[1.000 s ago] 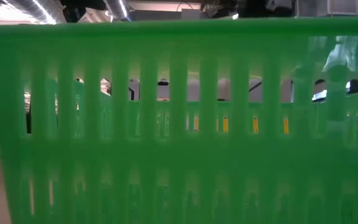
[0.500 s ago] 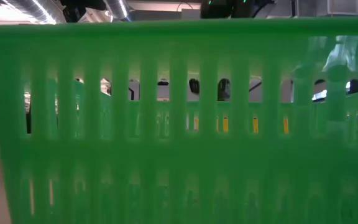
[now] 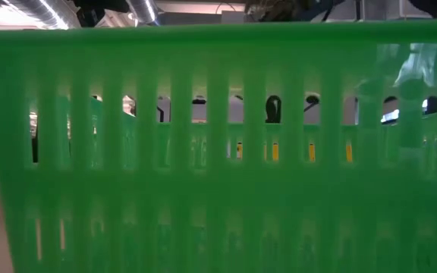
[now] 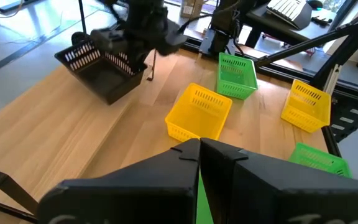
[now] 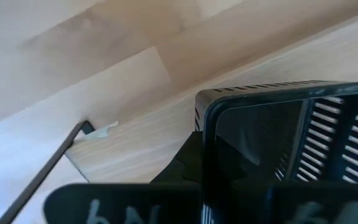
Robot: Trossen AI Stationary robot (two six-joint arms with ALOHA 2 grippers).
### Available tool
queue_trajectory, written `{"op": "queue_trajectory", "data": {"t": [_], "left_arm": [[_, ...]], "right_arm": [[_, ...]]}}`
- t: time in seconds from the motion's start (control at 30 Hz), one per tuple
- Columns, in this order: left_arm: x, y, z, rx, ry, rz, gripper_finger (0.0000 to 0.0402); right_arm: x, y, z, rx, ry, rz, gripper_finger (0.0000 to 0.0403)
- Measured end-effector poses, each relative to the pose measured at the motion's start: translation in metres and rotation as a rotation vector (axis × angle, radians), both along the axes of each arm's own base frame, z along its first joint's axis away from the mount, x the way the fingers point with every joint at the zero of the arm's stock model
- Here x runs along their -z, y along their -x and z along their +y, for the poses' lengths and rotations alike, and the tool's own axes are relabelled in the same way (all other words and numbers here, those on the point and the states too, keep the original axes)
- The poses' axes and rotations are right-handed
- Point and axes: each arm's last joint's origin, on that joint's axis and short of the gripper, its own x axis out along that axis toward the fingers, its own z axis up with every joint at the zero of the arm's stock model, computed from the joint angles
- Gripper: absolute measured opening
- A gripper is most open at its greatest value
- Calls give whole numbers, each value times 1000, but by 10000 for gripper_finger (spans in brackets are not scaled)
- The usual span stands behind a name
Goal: Stack baskets on shelf by color
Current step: Put the top right black bin on the shelf
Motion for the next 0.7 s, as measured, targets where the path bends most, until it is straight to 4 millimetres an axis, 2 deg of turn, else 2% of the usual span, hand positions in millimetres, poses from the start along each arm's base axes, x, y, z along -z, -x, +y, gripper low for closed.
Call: {"op": "queue_trajectory", "data": {"t": [0.13,0.2,0.57,0.7], "left_arm": [[0,0,0,0,0,0,4],[0,0,0,0,0,0,4],[0,0,0,0,-1,0,4],[0,0,0,0,-1,0,4]], "right_arm": [[8,-2,-2,15,16,31,1],[10,-3,-2,87,9,28,6],[8,-10,-4,275,-42,-87,41],[8,-10,-5,285,-24,-90,55]]}}
